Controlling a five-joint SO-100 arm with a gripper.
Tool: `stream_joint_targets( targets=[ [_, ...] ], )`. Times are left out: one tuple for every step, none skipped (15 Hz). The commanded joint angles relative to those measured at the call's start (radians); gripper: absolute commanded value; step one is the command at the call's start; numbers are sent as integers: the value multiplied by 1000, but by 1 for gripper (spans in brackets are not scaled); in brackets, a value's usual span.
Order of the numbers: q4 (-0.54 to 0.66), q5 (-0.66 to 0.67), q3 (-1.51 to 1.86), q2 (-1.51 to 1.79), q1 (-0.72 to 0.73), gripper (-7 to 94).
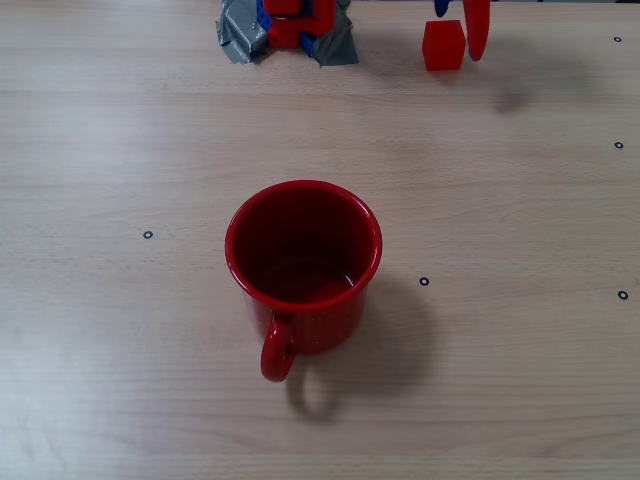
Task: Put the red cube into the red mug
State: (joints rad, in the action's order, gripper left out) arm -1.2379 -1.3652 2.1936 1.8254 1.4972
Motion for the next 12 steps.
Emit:
stream_joint_targets(
  targets=[
    [14,-26,-77,11,-3,47],
    [26,-35,-77,-2,-3,47],
    [38,-40,-74,-9,-3,46],
    [52,-40,-71,-18,-3,47],
    [55,-37,-69,-34,-5,46],
    [58,-40,-71,-48,-6,44],
    [57,-46,-77,-57,-11,42],
    [55,-48,-78,-64,-14,40],
    [46,-49,-80,-67,-18,37],
    [35,-51,-80,-69,-29,33],
    [29,-49,-80,-69,-40,29],
    [29,-49,-77,-69,-48,25]
  ],
)
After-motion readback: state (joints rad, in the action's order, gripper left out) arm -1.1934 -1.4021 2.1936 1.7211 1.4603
